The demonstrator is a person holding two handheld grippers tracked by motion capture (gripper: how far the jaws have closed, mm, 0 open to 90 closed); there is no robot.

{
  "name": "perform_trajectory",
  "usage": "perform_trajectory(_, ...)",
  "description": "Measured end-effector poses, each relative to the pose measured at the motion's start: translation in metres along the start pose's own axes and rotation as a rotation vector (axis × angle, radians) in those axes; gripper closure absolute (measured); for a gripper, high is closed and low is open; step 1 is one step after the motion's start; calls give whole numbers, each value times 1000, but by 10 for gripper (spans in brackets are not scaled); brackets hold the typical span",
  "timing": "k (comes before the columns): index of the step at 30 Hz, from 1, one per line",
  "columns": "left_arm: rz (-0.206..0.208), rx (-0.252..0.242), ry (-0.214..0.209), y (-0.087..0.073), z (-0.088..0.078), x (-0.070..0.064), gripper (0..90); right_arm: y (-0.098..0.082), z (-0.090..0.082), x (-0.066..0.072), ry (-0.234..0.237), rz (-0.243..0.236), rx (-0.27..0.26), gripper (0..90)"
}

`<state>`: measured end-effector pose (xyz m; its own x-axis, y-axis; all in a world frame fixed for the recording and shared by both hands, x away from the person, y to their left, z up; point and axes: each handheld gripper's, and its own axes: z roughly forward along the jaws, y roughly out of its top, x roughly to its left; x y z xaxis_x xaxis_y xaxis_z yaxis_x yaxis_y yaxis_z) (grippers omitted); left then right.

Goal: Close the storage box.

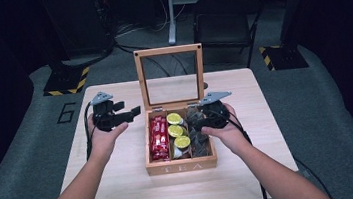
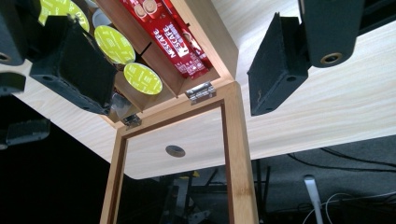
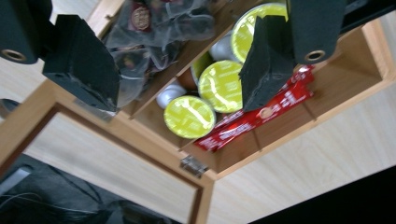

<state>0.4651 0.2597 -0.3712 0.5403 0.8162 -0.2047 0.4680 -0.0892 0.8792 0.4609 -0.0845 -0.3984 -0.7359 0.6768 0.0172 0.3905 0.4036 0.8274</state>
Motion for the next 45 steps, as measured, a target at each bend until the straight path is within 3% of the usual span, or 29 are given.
perform_trajectory(4,12,-1,-6,0,0,-1,225,-5,3,8,24,-12,9,289)
perform_trajectory(7,49,15,-2,0,0,-3,243,-8,6,13,37,-9,14,298)
perform_trajectory(20,51,8,8,-1,-1,-7,348,-22,19,27,92,-27,69,333)
perform_trajectory(36,46,4,15,-3,1,-7,364,-30,35,43,133,-43,118,253)
perform_trajectory(39,44,6,18,-3,0,-6,364,-31,39,44,135,-61,127,251)
perform_trajectory(45,42,4,25,-5,0,-5,364,-32,44,43,138,-49,140,252)
